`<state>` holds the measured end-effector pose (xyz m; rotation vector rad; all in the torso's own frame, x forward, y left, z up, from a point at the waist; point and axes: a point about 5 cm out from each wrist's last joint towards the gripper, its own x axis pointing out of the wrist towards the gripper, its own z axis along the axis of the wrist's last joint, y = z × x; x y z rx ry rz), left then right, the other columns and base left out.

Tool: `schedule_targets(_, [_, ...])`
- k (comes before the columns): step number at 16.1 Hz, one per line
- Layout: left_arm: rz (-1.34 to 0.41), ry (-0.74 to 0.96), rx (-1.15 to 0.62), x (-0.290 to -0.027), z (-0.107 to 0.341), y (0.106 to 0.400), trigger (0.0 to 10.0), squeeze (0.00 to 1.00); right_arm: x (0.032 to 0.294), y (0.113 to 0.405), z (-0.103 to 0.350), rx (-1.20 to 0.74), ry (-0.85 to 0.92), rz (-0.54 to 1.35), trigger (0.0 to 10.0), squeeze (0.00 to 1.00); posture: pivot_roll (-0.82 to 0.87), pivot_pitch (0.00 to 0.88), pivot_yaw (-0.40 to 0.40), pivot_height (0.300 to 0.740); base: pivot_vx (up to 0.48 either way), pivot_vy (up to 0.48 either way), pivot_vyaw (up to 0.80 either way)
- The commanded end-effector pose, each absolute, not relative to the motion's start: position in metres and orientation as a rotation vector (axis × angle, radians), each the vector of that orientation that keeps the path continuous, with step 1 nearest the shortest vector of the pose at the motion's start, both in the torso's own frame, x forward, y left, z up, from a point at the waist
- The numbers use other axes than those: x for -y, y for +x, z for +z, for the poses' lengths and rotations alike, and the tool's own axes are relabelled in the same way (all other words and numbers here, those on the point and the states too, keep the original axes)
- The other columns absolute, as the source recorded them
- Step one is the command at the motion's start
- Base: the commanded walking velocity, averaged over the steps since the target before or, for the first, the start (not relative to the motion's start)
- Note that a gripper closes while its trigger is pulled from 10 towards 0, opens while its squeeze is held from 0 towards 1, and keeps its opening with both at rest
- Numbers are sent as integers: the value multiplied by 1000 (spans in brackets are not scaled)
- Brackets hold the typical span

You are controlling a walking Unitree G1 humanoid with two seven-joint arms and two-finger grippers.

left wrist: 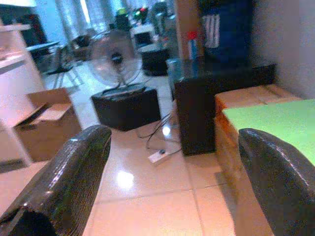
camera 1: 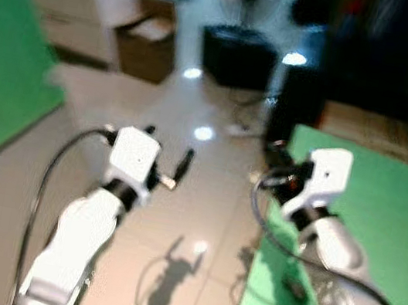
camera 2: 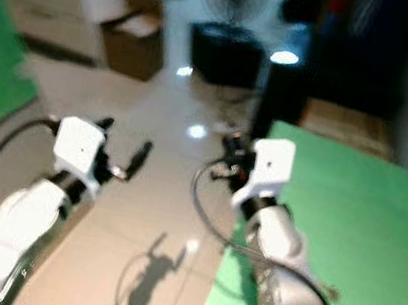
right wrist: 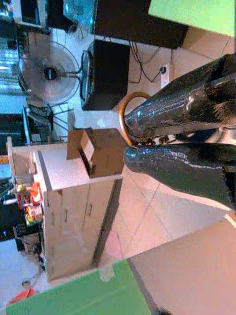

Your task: Hang keys on a hook

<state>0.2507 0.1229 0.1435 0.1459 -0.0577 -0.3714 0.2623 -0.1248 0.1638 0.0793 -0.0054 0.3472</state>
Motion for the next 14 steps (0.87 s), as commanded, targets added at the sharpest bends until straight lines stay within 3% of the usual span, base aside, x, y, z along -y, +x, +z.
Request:
schedule_targets(1, [-330,168,65,-129,145,252,10000,0,123,266,168,17,92,350,10000,0,-39,0,25,740,0,0,800])
schedule_targets(6, [-298,146,90,-134,148,249,10000,0,121,272,176,30,171,394,10000,0,-16,0,0,740,0,0,800])
schedule_targets(14, [-222,133,81,-140,146,246,10000,0,118,269,170,7,121,451,10000,0,2,0,-19,740,0,0,800])
